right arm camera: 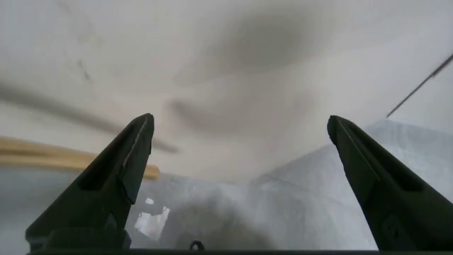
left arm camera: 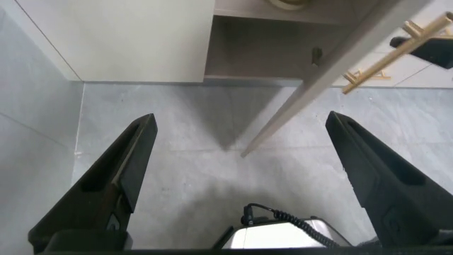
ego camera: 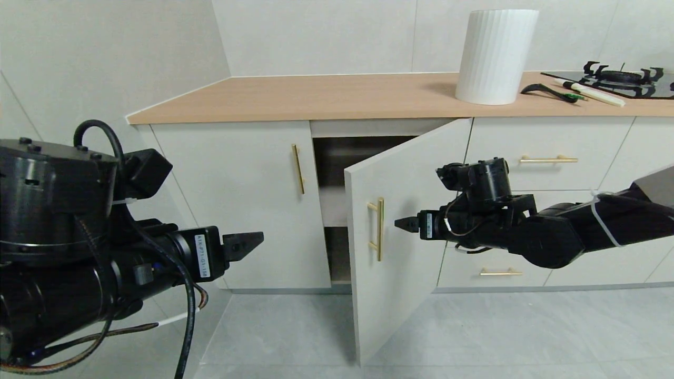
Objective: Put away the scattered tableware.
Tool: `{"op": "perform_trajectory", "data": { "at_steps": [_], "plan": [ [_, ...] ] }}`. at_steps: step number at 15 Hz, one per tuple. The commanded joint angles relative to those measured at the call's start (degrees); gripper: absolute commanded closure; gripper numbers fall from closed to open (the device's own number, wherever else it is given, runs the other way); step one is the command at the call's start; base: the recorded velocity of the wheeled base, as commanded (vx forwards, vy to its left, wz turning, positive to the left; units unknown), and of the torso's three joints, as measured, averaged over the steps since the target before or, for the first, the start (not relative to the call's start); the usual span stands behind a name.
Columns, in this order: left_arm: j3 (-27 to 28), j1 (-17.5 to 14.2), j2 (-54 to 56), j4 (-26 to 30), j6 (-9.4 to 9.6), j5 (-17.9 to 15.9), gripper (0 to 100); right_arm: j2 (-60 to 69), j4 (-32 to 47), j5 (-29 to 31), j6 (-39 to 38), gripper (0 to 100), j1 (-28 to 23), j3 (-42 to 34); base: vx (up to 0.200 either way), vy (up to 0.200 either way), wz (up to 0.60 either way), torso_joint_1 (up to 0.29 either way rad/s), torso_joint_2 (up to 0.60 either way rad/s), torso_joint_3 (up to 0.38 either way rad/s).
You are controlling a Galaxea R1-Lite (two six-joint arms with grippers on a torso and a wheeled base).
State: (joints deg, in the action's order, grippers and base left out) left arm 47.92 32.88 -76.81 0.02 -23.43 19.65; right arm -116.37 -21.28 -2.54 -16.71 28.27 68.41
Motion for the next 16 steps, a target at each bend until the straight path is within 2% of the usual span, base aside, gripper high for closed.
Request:
{"op": "perform_trajectory", "data": {
  "at_steps": [1, 7, 11, 16],
  "plan": [
    [-0.02, -0.01, -0.09, -0.02, -0.04, 0.04, 0, -1.05, -0.16, -0.01, -0.16, 0, 0.65, 0.05, 0.2, 0.0, 0.0, -0.007, 0.0, -0.002],
    [-0.02, -0.01, -0.09, -0.11, -0.04, 0.04, 0, -4.74, -7.63, 4.21, -1.92, 0, 1.79, 0.49, 0.2, 0.0, 0.0, 0.006, 0.0, -0.004],
    [-0.02, -0.01, -0.09, -0.38, -0.04, 0.12, 0, -4.48, -7.72, 4.21, -5.0, 0, 2.93, 0.93, 0.0, 0.0, 0.0, 0.0, 0.0, 0.0],
    [-0.02, -0.01, 0.0, -0.38, -0.04, 0.04, 0, -6.15, -7.37, 4.47, -13.26, 0, 4.95, 5.41, 0.0, 0.0, 0.0, 0.0, 0.0, 0.0]
  ]
}}
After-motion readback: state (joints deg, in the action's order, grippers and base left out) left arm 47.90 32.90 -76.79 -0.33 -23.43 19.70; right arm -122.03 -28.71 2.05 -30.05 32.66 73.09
